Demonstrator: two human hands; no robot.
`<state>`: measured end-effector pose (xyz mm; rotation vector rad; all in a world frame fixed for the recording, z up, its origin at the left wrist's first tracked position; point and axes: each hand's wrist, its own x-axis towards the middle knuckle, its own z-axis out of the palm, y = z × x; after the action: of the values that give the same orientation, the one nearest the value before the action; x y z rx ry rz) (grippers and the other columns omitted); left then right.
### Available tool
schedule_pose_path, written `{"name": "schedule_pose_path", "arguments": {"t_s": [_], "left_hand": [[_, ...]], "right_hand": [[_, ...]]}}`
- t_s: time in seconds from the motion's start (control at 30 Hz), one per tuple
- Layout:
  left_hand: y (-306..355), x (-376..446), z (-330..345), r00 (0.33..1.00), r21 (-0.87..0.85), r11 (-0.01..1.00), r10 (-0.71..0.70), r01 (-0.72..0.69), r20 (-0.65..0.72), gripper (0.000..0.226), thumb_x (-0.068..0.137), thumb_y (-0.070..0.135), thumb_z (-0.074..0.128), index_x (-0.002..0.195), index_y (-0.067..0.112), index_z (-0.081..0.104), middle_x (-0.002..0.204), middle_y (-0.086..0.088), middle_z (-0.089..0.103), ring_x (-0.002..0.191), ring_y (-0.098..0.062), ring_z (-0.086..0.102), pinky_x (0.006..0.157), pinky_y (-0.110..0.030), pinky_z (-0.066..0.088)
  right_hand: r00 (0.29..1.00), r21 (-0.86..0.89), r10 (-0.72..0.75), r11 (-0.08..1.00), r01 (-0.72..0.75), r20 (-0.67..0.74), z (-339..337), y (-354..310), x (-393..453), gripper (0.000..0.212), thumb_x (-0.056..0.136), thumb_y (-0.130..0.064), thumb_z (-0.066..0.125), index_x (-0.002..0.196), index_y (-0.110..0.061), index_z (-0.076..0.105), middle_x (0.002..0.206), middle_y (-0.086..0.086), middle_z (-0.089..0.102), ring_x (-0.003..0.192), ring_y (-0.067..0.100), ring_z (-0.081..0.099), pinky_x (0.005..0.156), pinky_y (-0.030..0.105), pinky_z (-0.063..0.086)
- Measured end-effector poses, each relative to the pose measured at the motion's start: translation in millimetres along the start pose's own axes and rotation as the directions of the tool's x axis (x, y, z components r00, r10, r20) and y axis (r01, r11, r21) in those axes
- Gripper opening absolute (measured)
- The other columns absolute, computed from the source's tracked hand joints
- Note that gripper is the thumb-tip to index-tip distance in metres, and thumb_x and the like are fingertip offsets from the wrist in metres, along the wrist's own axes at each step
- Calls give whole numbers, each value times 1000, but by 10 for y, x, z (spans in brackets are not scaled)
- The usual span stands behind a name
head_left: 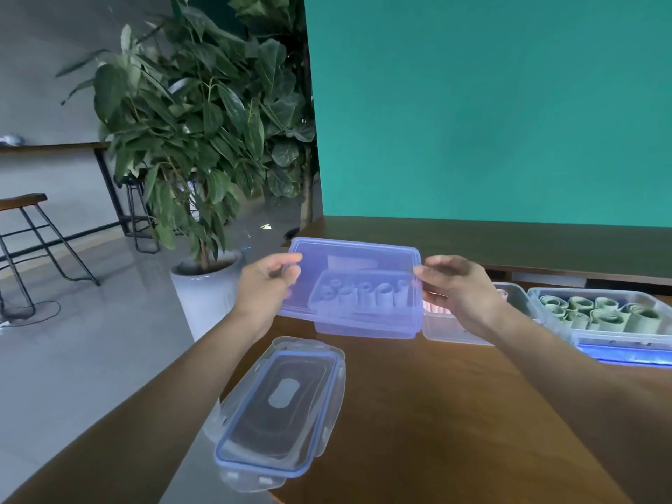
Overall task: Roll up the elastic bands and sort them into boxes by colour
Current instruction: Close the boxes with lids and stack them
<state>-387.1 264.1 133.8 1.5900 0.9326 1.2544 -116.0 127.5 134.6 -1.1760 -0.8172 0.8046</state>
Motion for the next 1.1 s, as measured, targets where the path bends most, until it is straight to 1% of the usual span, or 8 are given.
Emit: {"name": "schedule_pose_path", "arguments": {"t_s": [0.17, 0.23, 0.3, 0.43, 0.63, 0.8, 1.0, 1.1], "left_hand": [[-240, 446, 435, 997, 94, 996, 6, 1, -80, 25, 94, 13, 68, 115, 25, 72, 103, 7, 72, 95, -15, 68, 92, -35, 55], [-327, 586, 558, 994, 194, 981, 7, 14, -107, 26, 93, 18, 69, 117, 26, 71, 111, 0, 71, 97, -19, 69, 94, -32, 54], [-417, 686, 643, 993, 319, 948, 25, 15, -119, 26, 93, 20, 67, 118, 23, 72, 118, -3, 71, 108, -17, 67, 94, -22, 48], [-608, 787, 752, 994, 460, 887, 14, 39, -111, 27, 95, 23, 62, 120, 20, 73, 119, -3, 72, 113, -19, 65, 96, -18, 44], [-816, 847, 797, 997, 538, 843, 35, 11, -75, 26, 96, 27, 59, 116, 21, 74, 117, 1, 73, 108, -22, 66, 95, -23, 49], [-875, 827, 801, 997, 558, 829, 30, 17, -75, 26, 98, 29, 58, 117, 24, 74, 117, 2, 73, 113, -18, 62, 85, -15, 35], [-925, 840, 774, 999, 562, 827, 2, 28, -53, 27, 98, 30, 58, 118, 24, 74, 113, 3, 73, 110, -17, 62, 77, -4, 33], [-952, 869, 768, 999, 559, 828, 1, 28, -51, 27, 98, 31, 58, 118, 24, 74, 114, 2, 73, 116, -20, 59, 83, -14, 35]], "right_hand": [[992, -282, -45, 959, 10, -121, -105, 70, 508, 30, 86, -10, 80, 111, 1, 67, 95, 16, 74, 77, 26, 73, 69, 31, 63], [988, -448, -67, 894, -2, -139, -151, 103, 703, 18, 85, -15, 81, 98, -5, 73, 82, 11, 76, 67, 20, 71, 67, 33, 63], [986, -600, -88, 800, -16, -144, -169, 159, 849, 11, 86, -18, 78, 88, -8, 74, 67, 5, 72, 51, 10, 66, 52, 19, 54], [990, -772, -80, 635, -39, -116, -161, 326, 1033, 24, 87, -22, 72, 69, -6, 70, 57, 6, 68, 44, 10, 58, 51, 13, 46], [992, -846, -76, 531, -46, -102, -168, 428, 1112, 28, 87, -21, 65, 66, -2, 68, 63, 8, 67, 56, 22, 59, 63, 30, 55], [994, -891, -67, 452, -41, -80, -124, 446, 1107, 31, 88, -20, 61, 75, 8, 65, 64, 10, 55, 58, 24, 42, 56, 27, 40], [996, -923, -70, 384, -32, -63, -97, 452, 1098, 33, 90, -18, 61, 65, 4, 61, 62, 11, 55, 54, 23, 40, 53, 24, 39], [996, -922, -57, 385, -36, -63, -104, 453, 1114, 32, 90, -19, 62, 73, 8, 66, 67, 14, 61, 55, 24, 43, 55, 25, 42]]}}
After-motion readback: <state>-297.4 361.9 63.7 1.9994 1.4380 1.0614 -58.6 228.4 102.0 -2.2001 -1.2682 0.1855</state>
